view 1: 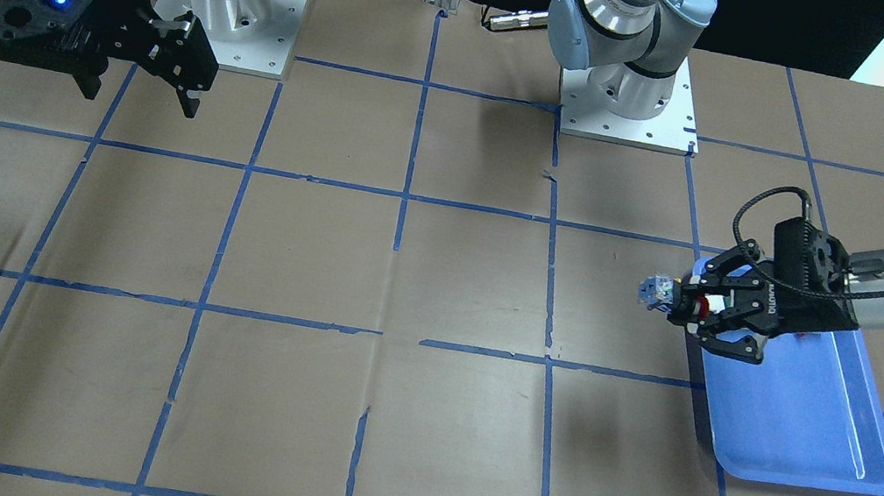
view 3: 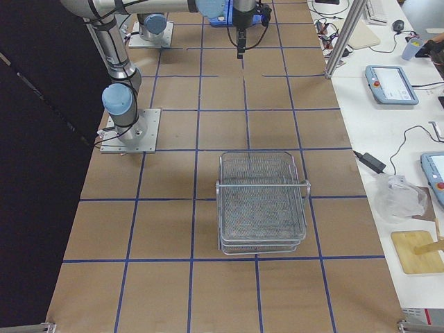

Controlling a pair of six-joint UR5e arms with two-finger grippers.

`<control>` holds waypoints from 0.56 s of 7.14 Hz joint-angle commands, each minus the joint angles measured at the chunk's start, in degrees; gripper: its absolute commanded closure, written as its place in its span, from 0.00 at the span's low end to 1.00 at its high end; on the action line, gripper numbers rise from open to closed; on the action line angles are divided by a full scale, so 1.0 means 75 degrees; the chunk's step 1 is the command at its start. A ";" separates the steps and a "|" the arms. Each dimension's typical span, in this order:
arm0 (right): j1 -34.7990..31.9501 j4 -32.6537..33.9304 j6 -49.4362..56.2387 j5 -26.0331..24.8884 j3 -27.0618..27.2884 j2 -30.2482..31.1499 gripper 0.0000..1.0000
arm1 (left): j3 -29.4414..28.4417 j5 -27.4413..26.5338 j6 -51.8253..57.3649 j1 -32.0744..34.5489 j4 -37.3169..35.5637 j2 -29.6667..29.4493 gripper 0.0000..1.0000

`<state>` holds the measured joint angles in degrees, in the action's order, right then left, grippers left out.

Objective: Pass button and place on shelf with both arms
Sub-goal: 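Lift the push-button out of the tray and carry it toward the center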

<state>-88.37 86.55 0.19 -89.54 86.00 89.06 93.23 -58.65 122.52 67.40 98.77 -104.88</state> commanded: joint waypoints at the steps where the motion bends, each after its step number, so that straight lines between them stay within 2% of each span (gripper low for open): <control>1: 0.0343 -0.0079 0.0231 0.0195 -0.0146 0.0032 0.00 | -0.0055 0.0644 -0.1644 0.1401 -0.0009 0.0401 1.00; 2: 0.0368 -0.0022 0.1381 0.1195 -0.0286 0.0090 0.00 | -0.0067 0.0729 -0.2430 0.1965 -0.0439 0.0495 1.00; 3: 0.0368 0.0002 0.2367 0.1785 -0.0334 0.0253 0.00 | -0.0044 0.0753 -0.2415 0.2365 -0.0849 0.0484 1.00; 4: 0.0345 -0.0090 0.3189 0.1907 -0.0276 0.0464 0.00 | -0.0009 0.1159 -0.2461 0.2636 -0.0911 0.0392 1.00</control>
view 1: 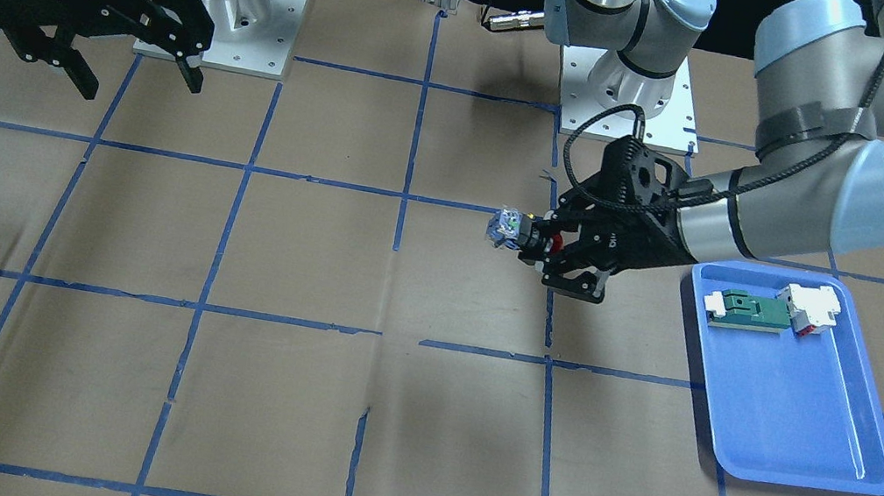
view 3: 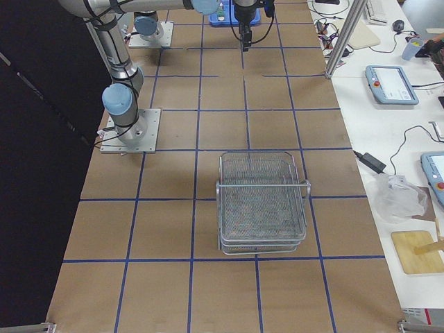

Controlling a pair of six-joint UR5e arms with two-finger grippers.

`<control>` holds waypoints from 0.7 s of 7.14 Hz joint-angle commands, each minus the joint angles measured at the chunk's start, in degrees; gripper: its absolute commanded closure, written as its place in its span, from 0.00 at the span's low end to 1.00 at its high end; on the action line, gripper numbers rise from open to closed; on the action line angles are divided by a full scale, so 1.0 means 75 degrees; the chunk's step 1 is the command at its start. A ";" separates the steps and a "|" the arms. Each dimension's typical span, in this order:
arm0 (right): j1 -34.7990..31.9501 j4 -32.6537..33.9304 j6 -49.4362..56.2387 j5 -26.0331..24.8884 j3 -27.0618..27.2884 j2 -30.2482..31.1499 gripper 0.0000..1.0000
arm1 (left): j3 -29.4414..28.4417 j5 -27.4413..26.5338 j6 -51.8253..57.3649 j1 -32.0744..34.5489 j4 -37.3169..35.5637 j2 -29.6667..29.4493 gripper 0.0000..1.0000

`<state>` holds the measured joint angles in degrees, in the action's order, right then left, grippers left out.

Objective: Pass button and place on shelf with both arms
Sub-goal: 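Lift the push-button out of the tray and carry it toward the center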

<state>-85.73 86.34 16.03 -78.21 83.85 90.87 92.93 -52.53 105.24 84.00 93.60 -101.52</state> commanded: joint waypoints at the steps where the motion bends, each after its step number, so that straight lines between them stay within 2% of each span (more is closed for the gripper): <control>1: -0.0018 -0.0144 0.2176 0.1092 0.0070 0.0305 0.00 | -0.0026 0.0881 -0.0273 0.0669 -0.0373 -0.0104 1.00; 3: -0.0053 -0.0380 0.4692 0.1823 0.0315 0.0271 0.00 | -0.0131 0.1038 -0.1603 0.1475 -0.0758 -0.0047 1.00; 4: -0.0053 -0.0252 0.5612 0.1826 0.0560 0.0294 0.00 | -0.0272 0.1120 -0.2016 0.1828 -0.0866 -0.0035 1.00; 5: -0.0053 -0.0274 0.7234 0.1849 0.0644 0.0283 0.00 | -0.0447 0.1342 -0.2403 0.2063 -0.0867 -0.0011 1.00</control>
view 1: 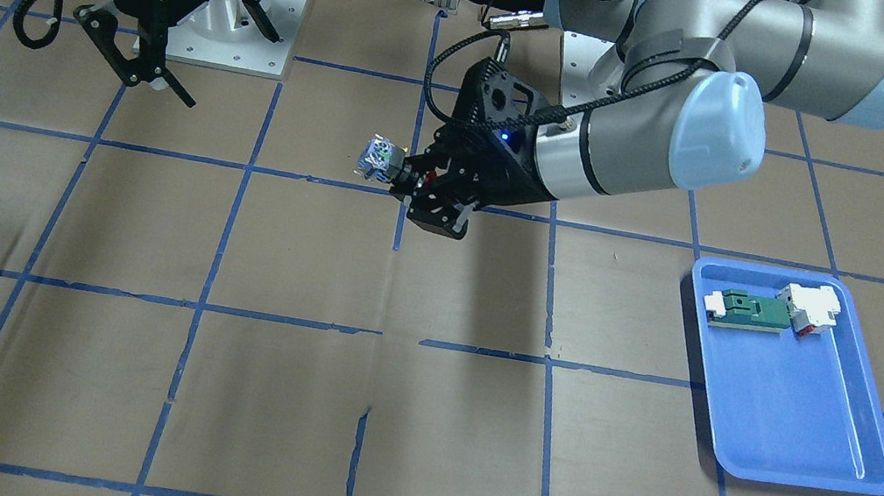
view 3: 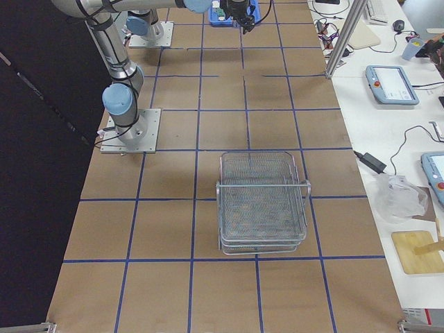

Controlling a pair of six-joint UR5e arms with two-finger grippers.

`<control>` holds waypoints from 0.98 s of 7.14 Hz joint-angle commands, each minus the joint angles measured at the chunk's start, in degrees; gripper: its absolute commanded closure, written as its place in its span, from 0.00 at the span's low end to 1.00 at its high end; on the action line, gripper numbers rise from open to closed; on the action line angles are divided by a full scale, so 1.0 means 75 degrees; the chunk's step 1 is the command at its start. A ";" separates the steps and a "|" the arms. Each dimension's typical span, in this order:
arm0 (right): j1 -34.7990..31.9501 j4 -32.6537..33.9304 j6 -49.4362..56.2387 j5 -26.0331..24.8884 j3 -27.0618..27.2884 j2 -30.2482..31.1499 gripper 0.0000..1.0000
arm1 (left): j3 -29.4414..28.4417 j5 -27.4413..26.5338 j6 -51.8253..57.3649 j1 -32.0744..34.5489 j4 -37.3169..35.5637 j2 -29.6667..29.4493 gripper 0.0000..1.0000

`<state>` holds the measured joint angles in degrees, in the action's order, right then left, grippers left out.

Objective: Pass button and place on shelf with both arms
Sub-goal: 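Hold the button out with the left gripper while the right gripper approaches it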

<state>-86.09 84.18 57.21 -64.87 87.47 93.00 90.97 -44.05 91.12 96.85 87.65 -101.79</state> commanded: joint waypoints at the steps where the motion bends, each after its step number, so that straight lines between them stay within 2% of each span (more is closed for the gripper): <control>1: 0.0029 0.0014 0.2129 0.0072 0.0151 0.0056 0.00 | -0.0270 0.0236 -0.0594 0.0456 -0.0085 0.0048 1.00; 4: 0.0064 -0.0115 0.4820 0.0247 0.0197 0.0069 0.00 | -0.0353 0.0365 -0.1215 0.0749 -0.0085 0.0364 1.00; 5: -0.0016 -0.0533 0.5061 0.0294 0.0209 0.0277 0.00 | -0.0353 0.0365 -0.1227 0.0739 -0.0074 0.0434 1.00; 6: -0.0006 -0.0676 0.5098 0.0642 0.0221 0.0488 0.00 | -0.0353 0.0411 -0.1390 0.0750 -0.0085 0.0528 1.00; 7: 0.0006 -0.0736 0.5110 0.0715 0.0221 0.0537 0.00 | -0.0353 0.0772 -0.1647 0.0739 -0.0085 0.0563 1.00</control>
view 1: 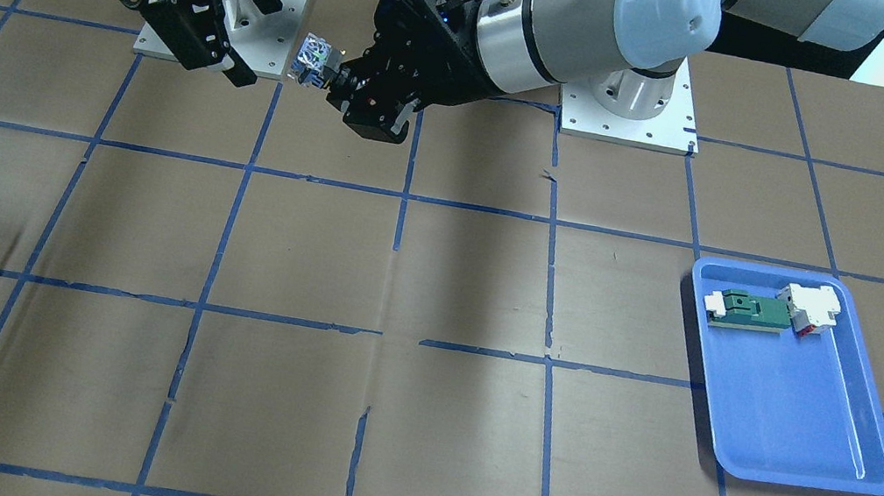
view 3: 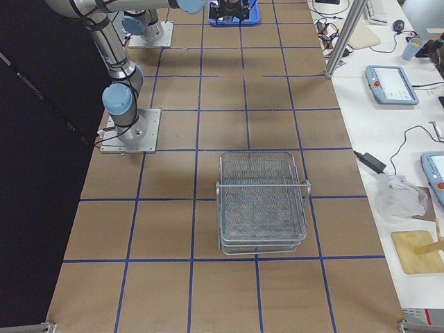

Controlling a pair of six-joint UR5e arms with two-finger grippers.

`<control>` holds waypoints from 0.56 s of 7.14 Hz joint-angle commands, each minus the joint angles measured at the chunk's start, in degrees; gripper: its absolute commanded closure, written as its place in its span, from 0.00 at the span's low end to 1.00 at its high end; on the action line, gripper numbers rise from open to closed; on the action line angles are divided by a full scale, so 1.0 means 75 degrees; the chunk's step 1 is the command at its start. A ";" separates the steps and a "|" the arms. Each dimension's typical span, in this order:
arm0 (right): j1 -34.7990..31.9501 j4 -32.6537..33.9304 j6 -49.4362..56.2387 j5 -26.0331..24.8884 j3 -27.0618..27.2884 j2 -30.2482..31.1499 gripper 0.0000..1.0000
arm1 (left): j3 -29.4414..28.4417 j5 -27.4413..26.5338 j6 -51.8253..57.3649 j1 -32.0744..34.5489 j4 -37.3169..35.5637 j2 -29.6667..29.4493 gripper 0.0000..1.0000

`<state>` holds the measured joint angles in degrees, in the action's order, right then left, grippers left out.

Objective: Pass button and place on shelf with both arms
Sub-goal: 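Hold the button out with the left gripper while the right gripper approaches it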

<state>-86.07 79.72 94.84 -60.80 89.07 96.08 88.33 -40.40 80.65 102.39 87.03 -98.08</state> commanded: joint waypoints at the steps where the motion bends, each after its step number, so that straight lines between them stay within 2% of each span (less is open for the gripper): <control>1: -0.0031 -0.0118 -0.0023 0.0394 0.0018 0.0161 0.00 | 0.0011 0.0289 -0.0276 0.0000 -0.0061 0.0127 1.00; 2: -0.0032 -0.0094 -0.0396 0.0744 0.0146 0.0173 0.00 | 0.0151 0.0300 -0.0346 0.0000 -0.0328 0.0186 1.00; 4: -0.0032 -0.0106 -0.0435 0.0852 0.0159 0.0220 0.00 | 0.0152 0.0336 -0.0953 0.0023 -0.0565 0.0163 1.00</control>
<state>-86.29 79.02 92.04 -55.37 90.04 97.47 89.38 -38.05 76.18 102.45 83.72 -96.85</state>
